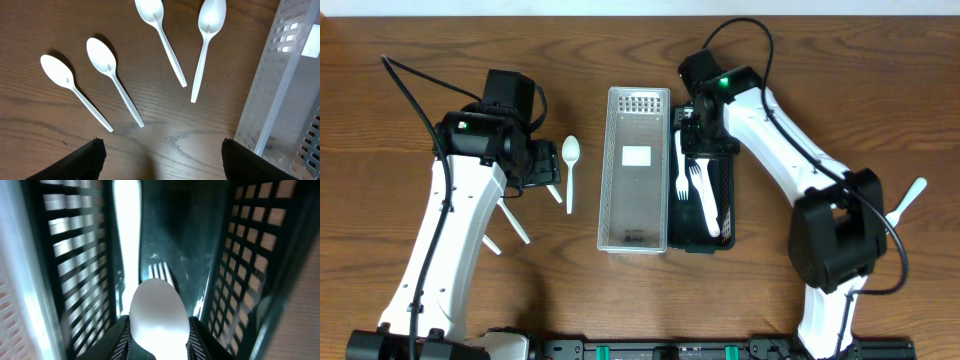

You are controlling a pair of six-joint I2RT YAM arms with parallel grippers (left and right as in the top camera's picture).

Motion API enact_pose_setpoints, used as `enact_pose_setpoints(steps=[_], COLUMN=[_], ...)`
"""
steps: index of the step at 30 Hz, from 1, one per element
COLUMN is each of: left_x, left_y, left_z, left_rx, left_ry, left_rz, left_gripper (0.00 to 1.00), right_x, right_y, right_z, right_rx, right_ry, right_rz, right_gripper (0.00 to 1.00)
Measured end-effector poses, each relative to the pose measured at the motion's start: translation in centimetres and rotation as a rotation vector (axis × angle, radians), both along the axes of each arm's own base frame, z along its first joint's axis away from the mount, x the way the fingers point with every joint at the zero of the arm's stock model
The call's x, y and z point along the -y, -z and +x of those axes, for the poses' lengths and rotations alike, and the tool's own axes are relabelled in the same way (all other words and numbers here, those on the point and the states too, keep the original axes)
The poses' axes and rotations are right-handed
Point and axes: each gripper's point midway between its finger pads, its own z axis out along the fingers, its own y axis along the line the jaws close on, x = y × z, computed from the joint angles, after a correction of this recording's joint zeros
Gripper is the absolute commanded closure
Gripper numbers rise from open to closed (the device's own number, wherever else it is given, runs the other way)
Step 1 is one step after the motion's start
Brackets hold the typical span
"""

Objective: Pack container
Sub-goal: 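Carry the spoon with the right gripper into the black basket and release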

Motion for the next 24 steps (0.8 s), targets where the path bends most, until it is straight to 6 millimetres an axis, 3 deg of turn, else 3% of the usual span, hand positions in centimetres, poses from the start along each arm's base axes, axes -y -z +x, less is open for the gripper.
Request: enact_pose_setpoints(steps=[7,12,15,18,20,22,24], left_x=[0.0,0.0,0.0,0.0,0.0,0.0,0.0], left_y=[0.0,0.0,0.0,0.0,0.0,0.1,0.1], left_z=[0.0,0.0,0.0,-0.1,-0.2,-0.3,-0.4], left_rx=[0.000,0.000,0.000,-0.004,-0.007,-0.012,-0.015], left_ry=[0.000,0.000,0.000,0.000,0.000,0.000,0.000], left_rz=[0.000,0.000,0.000,0.001,0.001,0.001,0.002], left_gripper=[0.23,0.23,0.23,0.23,0.23,0.23,0.23], right_x=[-0.1,-0.1,-0.1,0.0,0.8,2.5,5.1], right_y=[0.7,0.6,-0.1,-2.4,-5.1,-8.1,-11.2], right_z=[0.3,0.2,0.3,0.5,0.6,0.6,0.6], right_rx=[-0.001,-0.003,0.013,0.063,0.120,0.181,0.240], right_ry=[0.006,0.006,-0.001,0.000,0.017,0.068,0.152], right_rz=[0.000,-0.001,0.005,0.028,0.043,0.051,0.053], right_gripper=[0.61,0.37,0.36,0.38,0.37,0.36,0.27])
